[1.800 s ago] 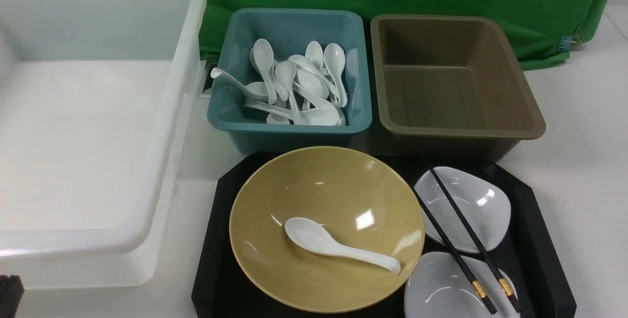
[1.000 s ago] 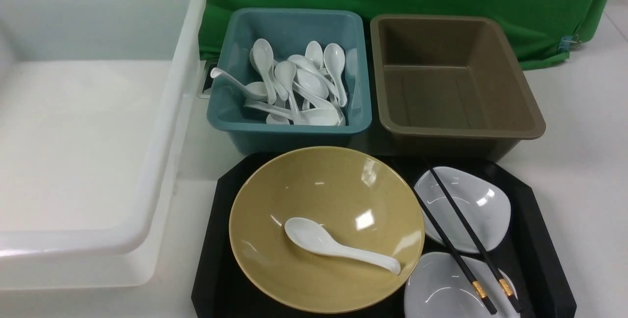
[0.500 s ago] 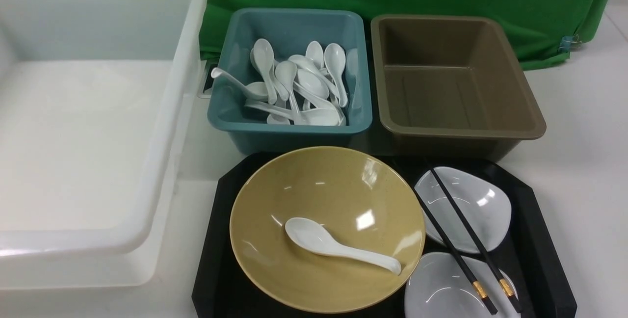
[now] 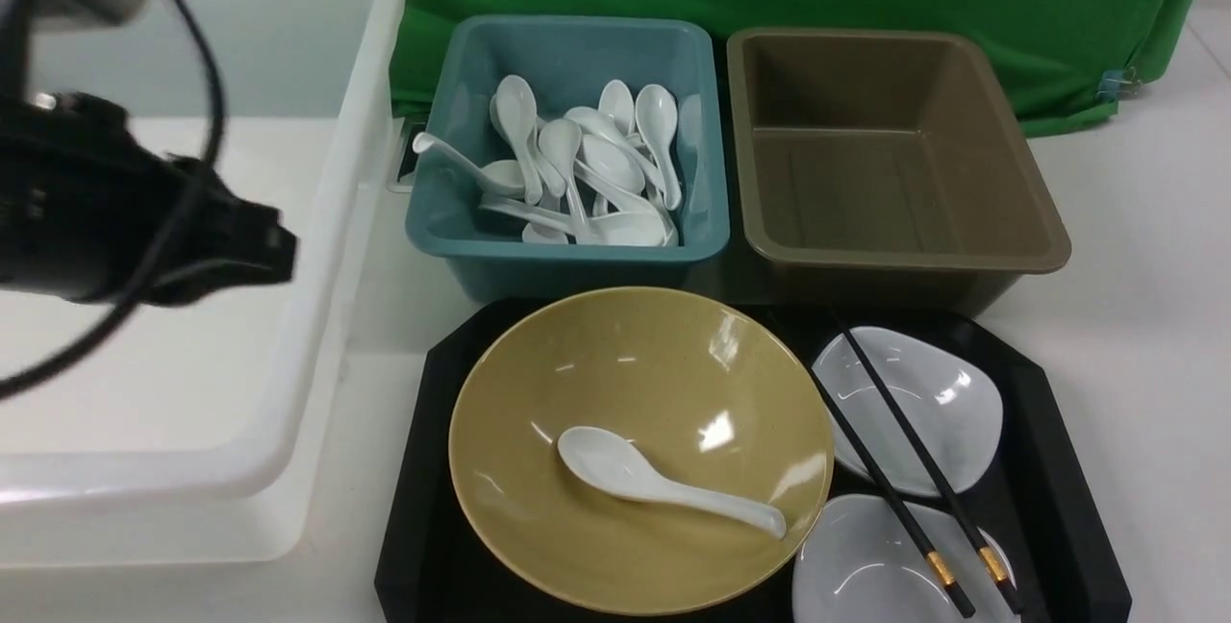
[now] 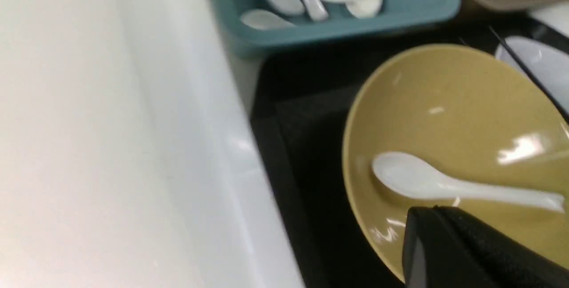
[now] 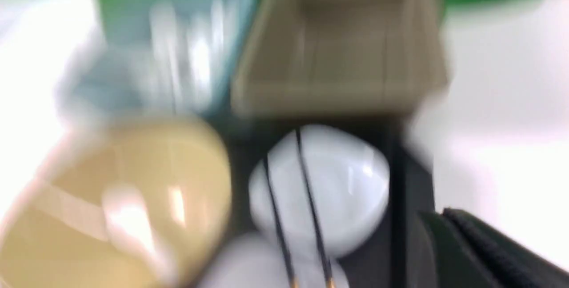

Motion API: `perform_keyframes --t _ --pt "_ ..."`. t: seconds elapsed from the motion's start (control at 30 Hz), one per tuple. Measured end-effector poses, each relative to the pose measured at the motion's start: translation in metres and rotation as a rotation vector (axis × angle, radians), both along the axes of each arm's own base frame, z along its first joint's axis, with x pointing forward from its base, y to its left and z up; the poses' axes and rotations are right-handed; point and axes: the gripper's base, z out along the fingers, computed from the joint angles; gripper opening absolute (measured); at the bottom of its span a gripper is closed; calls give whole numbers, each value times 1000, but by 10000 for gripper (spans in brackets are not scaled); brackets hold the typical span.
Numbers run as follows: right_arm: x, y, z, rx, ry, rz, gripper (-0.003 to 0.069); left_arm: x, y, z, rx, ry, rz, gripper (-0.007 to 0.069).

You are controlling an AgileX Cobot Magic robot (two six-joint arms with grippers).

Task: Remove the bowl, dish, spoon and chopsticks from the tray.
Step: Use the right arm to grab the chopsticks

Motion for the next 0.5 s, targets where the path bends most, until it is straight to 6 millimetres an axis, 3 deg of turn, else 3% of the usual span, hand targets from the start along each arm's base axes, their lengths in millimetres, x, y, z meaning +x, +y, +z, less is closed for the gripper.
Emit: perform_keyframes --t 0.13,0.23,0.27,0.37,0.47,0.5 --pt "39 43 0 -209 189 181 -8 -3 -43 -14 47 70 -144 -10" --pt "66 67 -2 -302 280 245 -8 -7 -71 -11 69 68 -241 -10" --pt "68 68 -2 -313 285 251 -8 -7 -75 -10 71 67 -253 -10" --pt "105 81 -12 -368 402 288 -8 -5 -99 0 86 62 -341 -9" --pt "134 77 -24 -343 483 310 -8 0 -111 10 91 43 -383 -6" --pt "152 71 -32 -296 530 305 -4 5 -117 15 89 25 -401 -5"
